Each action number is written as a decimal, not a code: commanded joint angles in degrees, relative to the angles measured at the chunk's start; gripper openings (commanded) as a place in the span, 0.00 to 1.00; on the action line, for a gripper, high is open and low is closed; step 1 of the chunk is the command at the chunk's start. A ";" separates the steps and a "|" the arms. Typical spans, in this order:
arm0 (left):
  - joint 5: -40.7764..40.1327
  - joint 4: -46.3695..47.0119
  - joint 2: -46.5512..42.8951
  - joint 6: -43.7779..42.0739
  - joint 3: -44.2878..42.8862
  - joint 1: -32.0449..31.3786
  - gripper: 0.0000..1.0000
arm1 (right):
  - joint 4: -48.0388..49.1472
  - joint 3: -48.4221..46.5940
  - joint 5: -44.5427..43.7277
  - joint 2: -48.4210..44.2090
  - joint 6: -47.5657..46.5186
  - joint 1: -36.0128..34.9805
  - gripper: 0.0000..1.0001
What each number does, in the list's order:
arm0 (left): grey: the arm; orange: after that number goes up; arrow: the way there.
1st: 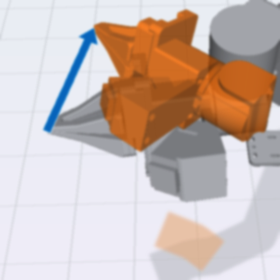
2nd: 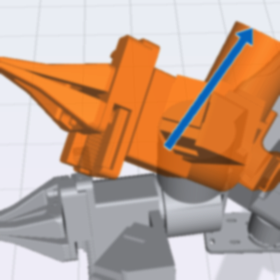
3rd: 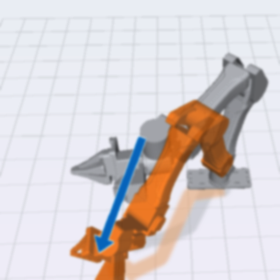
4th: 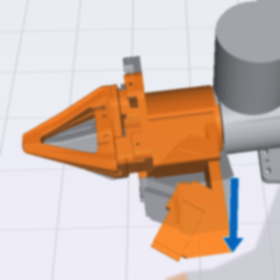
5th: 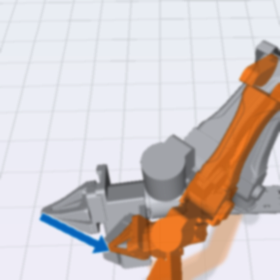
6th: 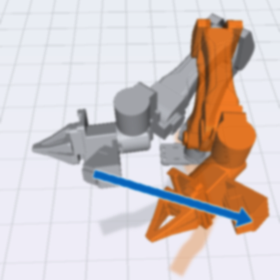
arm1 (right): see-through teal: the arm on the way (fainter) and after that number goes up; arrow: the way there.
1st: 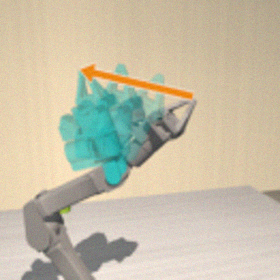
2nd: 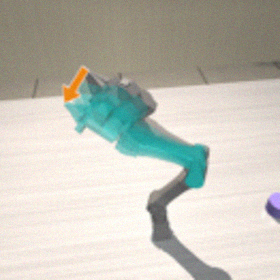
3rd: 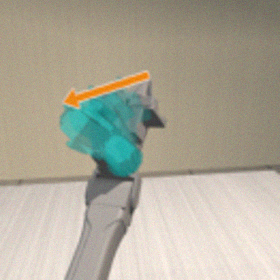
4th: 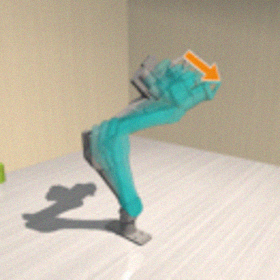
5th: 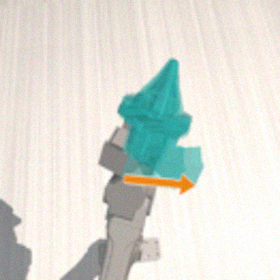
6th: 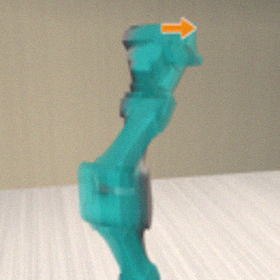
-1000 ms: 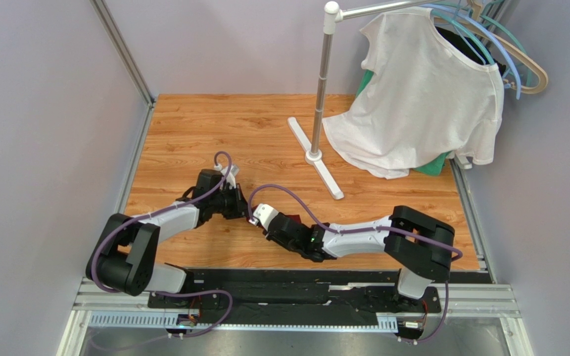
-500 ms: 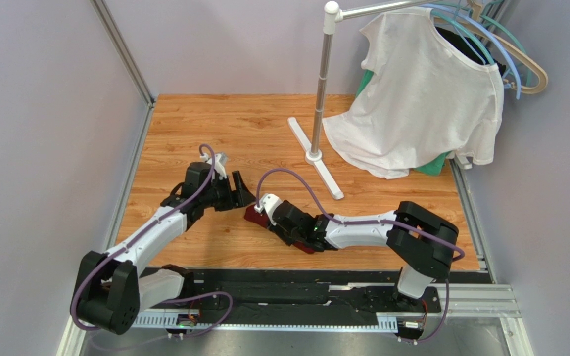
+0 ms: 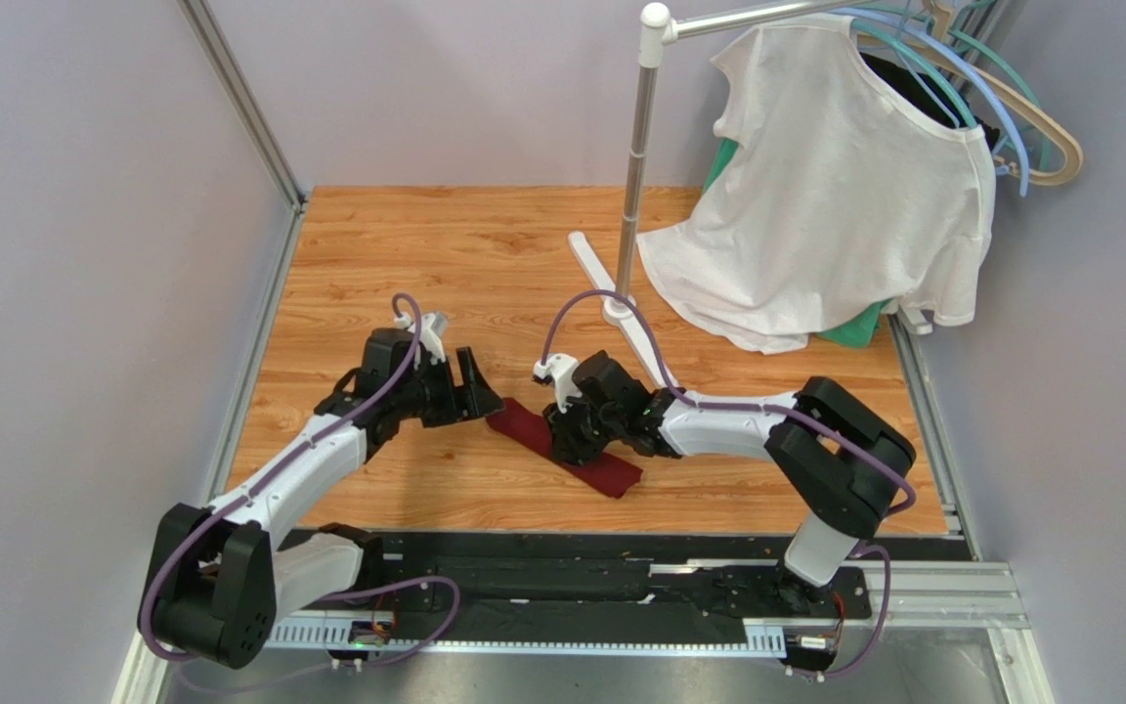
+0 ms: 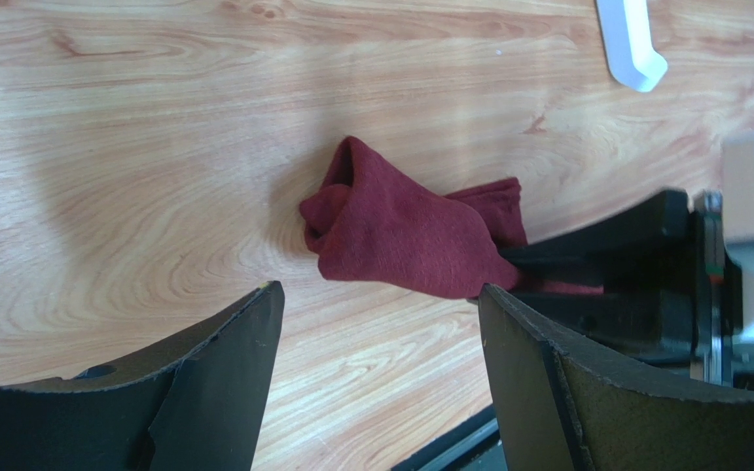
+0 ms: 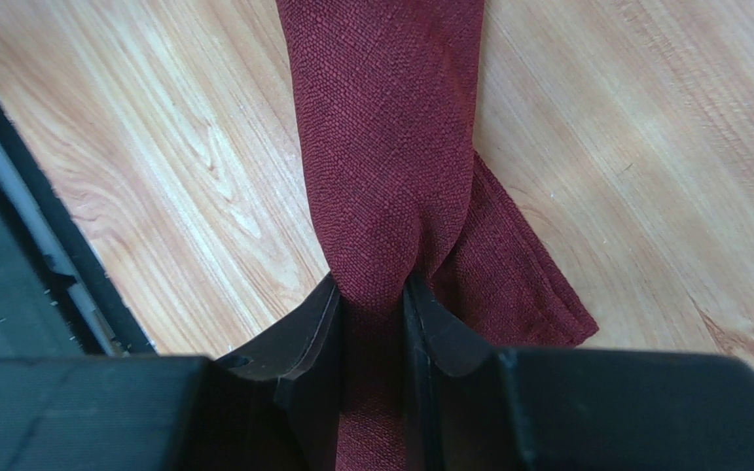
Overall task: Fold the napkin, place the utensils inside, and roll it up
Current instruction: Roll the napkin at the center of the board.
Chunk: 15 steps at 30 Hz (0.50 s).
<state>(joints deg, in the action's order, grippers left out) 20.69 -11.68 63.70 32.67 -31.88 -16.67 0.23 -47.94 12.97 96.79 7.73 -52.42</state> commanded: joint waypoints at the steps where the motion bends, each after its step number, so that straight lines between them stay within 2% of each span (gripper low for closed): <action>1: 2.87 3.86 -2.18 -0.50 2.08 0.32 0.81 | -3.13 1.01 9.70 2.79 1.41 2.94 0.07; 9: 4.36 11.24 -2.18 1.35 7.27 0.32 0.81 | -3.83 -1.27 21.11 6.12 1.94 8.91 0.05; 15: 6.38 19.94 -0.34 -0.49 9.38 0.23 0.79 | -3.83 -3.12 28.50 9.46 3.26 11.81 0.04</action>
<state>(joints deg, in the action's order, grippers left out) 25.04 -0.05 62.41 33.30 -23.27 -16.67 0.91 -50.39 36.01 102.78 10.39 -41.98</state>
